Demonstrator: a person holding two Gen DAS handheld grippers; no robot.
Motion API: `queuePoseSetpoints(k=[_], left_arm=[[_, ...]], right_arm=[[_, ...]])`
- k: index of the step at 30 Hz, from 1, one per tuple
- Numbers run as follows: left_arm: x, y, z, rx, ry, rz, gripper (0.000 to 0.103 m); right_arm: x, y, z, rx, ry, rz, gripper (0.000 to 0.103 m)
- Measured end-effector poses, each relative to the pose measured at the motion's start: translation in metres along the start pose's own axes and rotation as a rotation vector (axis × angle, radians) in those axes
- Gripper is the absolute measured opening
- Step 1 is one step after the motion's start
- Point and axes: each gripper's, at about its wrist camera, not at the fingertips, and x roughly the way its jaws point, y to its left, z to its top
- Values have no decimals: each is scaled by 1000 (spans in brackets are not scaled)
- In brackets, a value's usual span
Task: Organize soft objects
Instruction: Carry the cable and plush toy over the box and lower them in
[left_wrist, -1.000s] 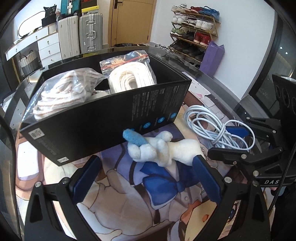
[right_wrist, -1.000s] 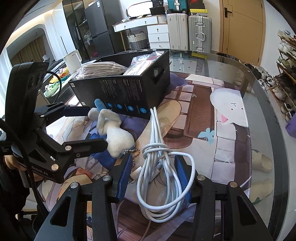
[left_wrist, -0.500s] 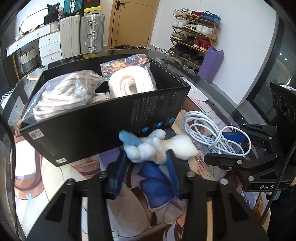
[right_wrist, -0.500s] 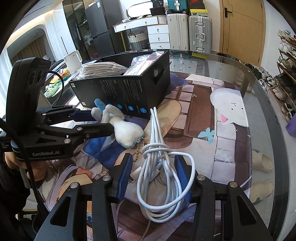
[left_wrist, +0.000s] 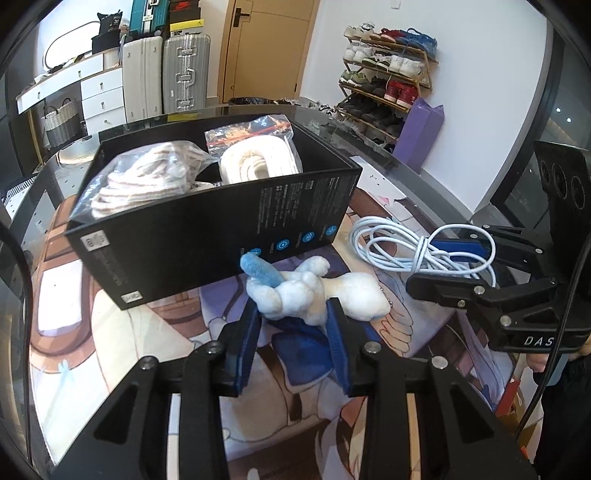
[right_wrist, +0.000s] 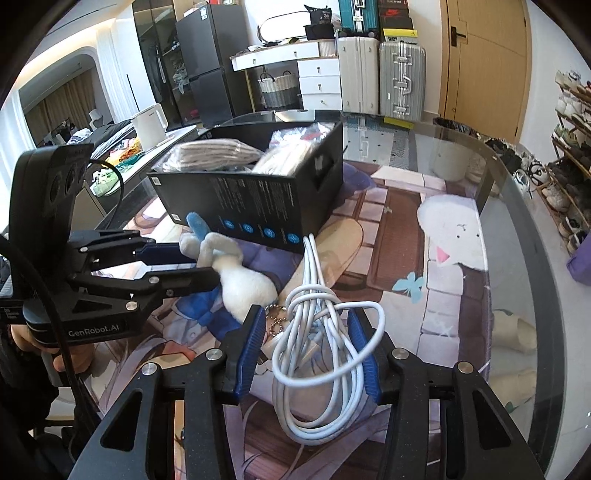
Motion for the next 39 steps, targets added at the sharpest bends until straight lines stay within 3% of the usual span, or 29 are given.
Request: queuePoseSetpoints(k=[17, 26, 39], left_arm=[[-54, 4, -3, -19, -122, 9, 34], [-87, 9, 11, -23, -211, 42, 34], [-104, 32, 32, -59, -287, 126, 34]], right_arm=[[-49, 7, 4, -13, -115, -21, 46], [-72, 17, 19, -27, -199, -8, 46], [-69, 36, 52, -56, -252, 40, 46]])
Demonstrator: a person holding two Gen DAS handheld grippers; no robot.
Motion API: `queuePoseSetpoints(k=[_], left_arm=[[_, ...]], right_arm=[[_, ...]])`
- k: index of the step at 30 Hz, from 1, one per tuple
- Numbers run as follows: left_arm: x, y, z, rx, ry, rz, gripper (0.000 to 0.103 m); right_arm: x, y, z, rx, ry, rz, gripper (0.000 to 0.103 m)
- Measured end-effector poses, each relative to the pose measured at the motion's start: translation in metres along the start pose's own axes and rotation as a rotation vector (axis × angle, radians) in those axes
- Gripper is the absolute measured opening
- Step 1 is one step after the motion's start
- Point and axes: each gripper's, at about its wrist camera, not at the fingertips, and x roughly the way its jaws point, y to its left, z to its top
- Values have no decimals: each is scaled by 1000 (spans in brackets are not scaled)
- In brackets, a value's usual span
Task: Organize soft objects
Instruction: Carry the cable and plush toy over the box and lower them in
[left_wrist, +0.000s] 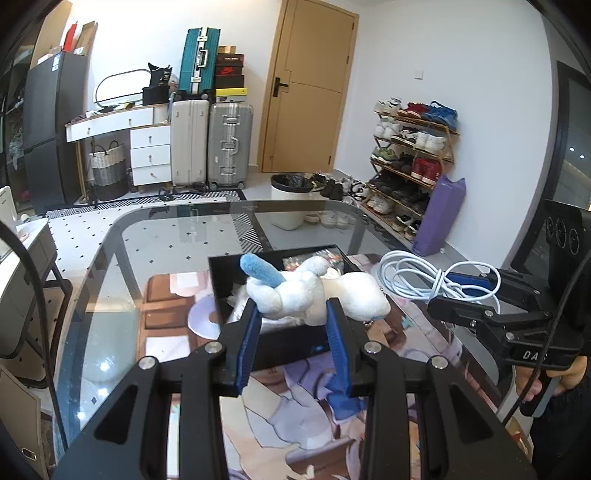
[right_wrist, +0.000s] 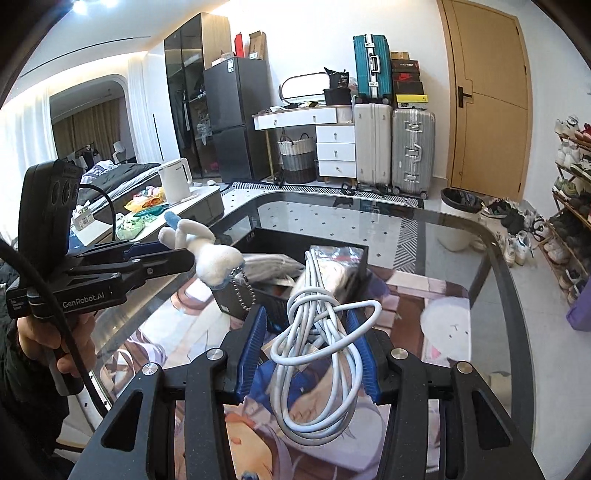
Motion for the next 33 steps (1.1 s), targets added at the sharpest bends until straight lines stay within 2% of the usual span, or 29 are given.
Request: queuePoseSetpoints(k=[14, 22, 33], left_arm=[[43, 23, 19, -47, 0, 66, 34], [74, 25, 17, -56, 28, 98, 34], [108, 21, 6, -17, 75, 126, 34]], right_arm=[[52, 4, 30, -3, 15, 34, 46], [92, -9, 34, 21, 42, 52, 46], [144, -16, 36, 15, 97, 55, 46]])
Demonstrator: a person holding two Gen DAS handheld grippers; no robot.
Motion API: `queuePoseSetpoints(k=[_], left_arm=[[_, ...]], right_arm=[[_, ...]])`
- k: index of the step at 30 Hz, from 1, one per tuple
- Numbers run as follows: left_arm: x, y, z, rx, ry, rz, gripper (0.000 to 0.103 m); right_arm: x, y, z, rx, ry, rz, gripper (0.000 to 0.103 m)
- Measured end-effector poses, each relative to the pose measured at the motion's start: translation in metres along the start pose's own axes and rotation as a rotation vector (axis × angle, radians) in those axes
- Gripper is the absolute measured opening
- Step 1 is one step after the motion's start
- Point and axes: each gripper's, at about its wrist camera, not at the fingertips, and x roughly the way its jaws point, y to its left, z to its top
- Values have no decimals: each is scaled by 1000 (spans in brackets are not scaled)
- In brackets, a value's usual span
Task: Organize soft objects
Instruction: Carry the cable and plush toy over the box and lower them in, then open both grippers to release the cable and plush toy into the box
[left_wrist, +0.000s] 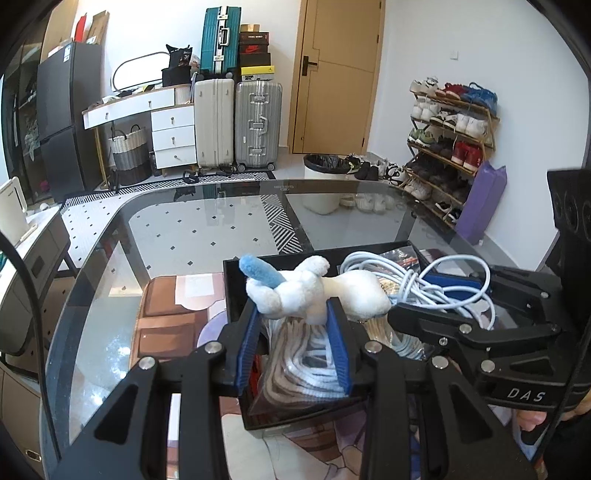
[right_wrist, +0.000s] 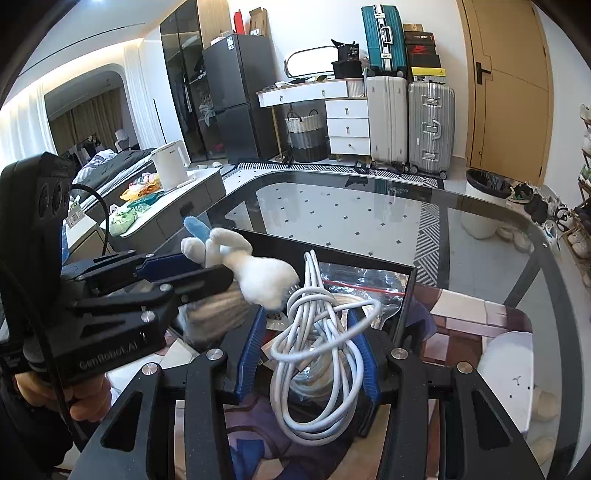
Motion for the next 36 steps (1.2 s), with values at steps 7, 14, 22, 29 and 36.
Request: queuePoseSetpoints(k=[7, 14, 22, 29, 36], left_arm=[[9, -3, -1, 13, 15, 3, 35], [4, 3, -1, 12, 21, 2, 37], [-20, 1, -4, 27, 1, -3, 39], [-52, -5, -7, 42, -52, 10, 58], [-79, -3, -23, 53, -113, 41, 92]], right_arm=[[18, 1, 6, -18, 19, -9, 46], [18, 4, 8, -33, 31, 6, 50], [-15, 6, -5, -47, 3, -24, 67], [-53, 11, -18, -53, -66, -43, 92], [-82, 21, -39, -35, -162, -51, 102]])
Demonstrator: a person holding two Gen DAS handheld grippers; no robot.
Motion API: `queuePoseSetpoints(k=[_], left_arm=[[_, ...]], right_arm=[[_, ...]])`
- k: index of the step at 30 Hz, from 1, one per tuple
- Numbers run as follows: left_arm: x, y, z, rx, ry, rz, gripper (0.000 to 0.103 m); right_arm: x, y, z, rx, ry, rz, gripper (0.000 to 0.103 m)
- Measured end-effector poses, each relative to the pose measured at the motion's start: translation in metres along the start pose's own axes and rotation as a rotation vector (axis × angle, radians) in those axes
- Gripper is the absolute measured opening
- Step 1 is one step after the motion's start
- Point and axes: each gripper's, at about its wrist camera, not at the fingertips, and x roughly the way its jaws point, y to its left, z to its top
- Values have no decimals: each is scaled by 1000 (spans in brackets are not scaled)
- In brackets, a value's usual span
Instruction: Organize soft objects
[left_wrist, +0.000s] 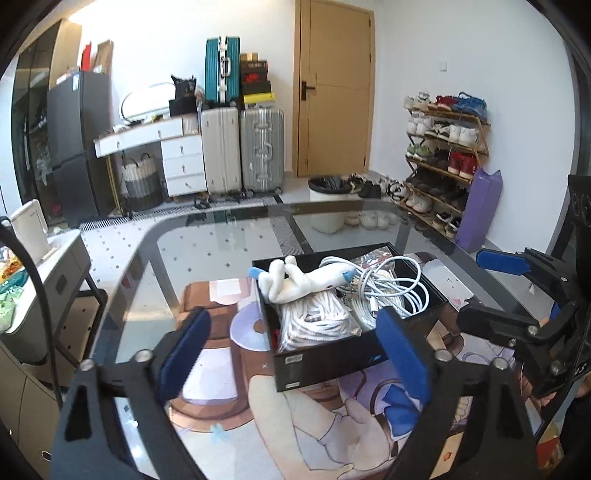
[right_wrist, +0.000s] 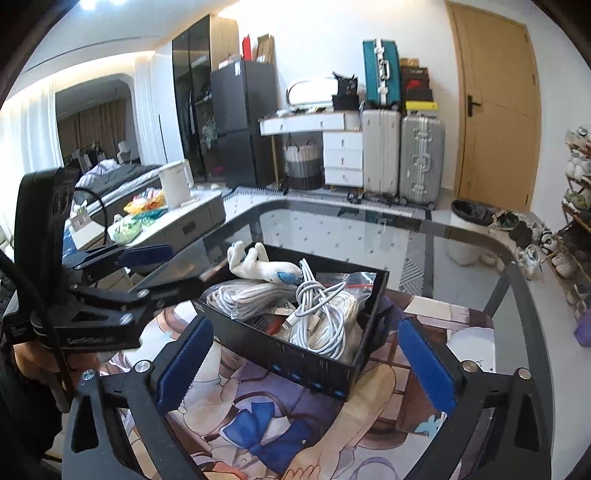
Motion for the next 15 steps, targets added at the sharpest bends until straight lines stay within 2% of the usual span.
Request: queuePoseSetpoints(k=[3, 9, 15], left_arm=[[-5, 3, -8, 4, -1, -6, 93], [-7, 9, -21, -22, -12, -16, 103], [0, 9, -32, -34, -6, -4, 103]], right_arm=[[-4, 2, -7, 15, -24, 2, 102], [-2, 2, -21, 29, -37, -4, 102], [5, 4, -32, 31, -42, -13, 102]])
